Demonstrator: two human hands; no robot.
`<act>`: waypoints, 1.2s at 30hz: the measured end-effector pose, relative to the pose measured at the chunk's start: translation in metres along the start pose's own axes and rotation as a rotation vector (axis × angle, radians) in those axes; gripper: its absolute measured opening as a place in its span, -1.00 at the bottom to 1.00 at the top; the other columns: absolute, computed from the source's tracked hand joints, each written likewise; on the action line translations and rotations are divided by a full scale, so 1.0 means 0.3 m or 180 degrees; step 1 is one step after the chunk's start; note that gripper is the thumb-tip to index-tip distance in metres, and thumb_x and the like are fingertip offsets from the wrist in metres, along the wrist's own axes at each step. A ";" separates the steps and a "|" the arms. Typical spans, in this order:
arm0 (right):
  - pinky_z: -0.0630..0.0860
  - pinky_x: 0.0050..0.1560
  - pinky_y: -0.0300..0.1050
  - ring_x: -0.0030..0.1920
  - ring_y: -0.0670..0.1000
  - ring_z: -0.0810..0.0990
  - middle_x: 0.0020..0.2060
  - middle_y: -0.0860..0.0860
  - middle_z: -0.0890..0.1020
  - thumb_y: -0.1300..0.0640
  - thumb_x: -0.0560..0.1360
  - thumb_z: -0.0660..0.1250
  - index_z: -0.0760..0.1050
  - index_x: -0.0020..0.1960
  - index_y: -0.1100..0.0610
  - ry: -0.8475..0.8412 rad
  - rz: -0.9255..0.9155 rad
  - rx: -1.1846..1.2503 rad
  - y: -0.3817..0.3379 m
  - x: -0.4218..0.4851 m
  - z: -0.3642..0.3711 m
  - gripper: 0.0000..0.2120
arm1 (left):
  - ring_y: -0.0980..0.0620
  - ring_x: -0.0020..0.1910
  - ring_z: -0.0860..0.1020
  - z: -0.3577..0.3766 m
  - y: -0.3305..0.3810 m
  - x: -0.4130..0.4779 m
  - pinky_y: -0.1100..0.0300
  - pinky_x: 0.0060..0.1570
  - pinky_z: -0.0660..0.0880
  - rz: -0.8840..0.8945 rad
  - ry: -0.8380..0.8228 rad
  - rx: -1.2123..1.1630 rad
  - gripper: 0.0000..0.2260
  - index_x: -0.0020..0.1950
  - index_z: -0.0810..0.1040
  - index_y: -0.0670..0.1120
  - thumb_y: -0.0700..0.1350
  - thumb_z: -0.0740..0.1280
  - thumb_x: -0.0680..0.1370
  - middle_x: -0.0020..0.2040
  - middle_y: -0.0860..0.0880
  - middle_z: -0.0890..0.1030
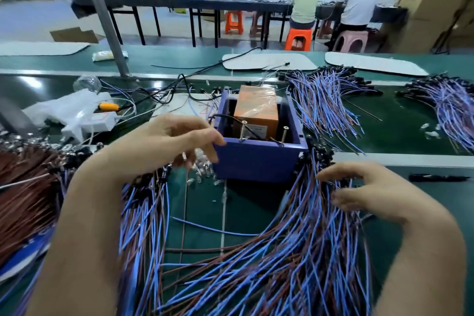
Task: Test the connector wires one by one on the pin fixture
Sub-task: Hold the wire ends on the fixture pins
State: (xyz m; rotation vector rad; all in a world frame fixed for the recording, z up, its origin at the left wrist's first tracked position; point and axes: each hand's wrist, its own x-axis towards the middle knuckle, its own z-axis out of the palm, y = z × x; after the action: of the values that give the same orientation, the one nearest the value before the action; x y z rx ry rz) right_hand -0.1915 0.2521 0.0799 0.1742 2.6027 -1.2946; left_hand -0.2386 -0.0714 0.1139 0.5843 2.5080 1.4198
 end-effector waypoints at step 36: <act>0.58 -0.28 -0.25 -0.32 0.04 0.64 -0.39 0.11 0.62 0.12 0.29 0.39 0.62 -0.31 0.15 -0.0621 -0.1187 0.2943 -0.236 0.026 0.188 -0.90 | -0.09 -0.19 0.57 0.089 0.082 -0.018 0.13 -0.12 0.55 0.1432 -0.0737 -0.2059 -0.85 -0.06 0.57 -0.20 -0.12 0.37 0.49 -0.03 -0.15 0.59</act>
State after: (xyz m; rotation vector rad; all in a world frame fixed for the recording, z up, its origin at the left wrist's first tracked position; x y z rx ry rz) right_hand -0.2050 0.1644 0.0997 -0.2911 1.7378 -2.4106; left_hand -0.2183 -0.0416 0.1209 1.1219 1.6497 2.0372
